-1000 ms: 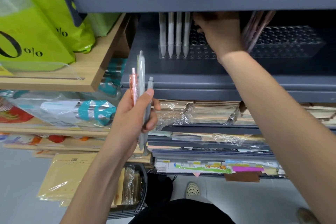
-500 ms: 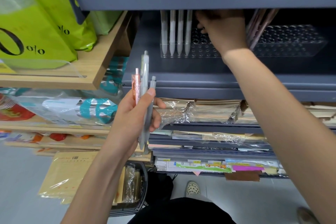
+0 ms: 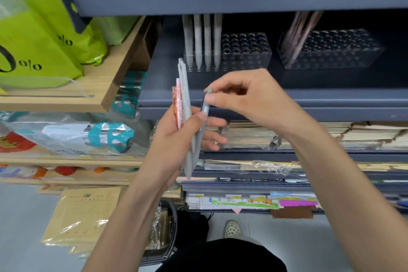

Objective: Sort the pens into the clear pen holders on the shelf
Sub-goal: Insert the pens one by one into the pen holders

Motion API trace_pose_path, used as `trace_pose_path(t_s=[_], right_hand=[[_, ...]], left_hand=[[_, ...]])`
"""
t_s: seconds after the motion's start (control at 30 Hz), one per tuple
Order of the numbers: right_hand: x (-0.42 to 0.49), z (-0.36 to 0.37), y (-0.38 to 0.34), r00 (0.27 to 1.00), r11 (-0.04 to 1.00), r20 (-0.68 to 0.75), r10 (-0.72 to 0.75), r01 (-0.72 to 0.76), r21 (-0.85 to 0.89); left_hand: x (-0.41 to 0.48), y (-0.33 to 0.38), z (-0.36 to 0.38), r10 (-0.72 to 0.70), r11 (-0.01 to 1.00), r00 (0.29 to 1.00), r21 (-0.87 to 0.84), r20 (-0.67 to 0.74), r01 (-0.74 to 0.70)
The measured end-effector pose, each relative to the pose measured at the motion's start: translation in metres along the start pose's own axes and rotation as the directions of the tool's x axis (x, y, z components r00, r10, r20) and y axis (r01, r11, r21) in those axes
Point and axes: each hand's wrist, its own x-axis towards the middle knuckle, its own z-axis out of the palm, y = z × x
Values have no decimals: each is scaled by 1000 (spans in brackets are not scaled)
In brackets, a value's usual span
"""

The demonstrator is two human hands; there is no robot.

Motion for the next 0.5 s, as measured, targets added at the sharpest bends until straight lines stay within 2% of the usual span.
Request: trace_pose_path(t_s=[0.1, 0.17, 0.27, 0.37, 0.5], right_hand=[[-1, -10, 4, 1000, 996, -3, 26, -25, 86], [-1, -21, 7, 999, 983, -33, 24, -18, 181], [2, -40, 9, 982, 936, -185, 36, 32, 351], [8, -54, 9, 958, 869, -281, 55, 93, 486], [14, -53, 15, 982, 870, -164, 94, -1, 493]], left_hand=[[6, -2, 11, -4, 1000, 1000, -29, 20, 5], [11, -3, 17, -35, 998, 999, -49, -23, 34], [20, -4, 23, -71, 997, 994, -27, -86, 69], [25, -7, 24, -18, 997, 998, 76, -60, 23], [32, -13, 35, 36, 992, 996, 125, -82, -26]])
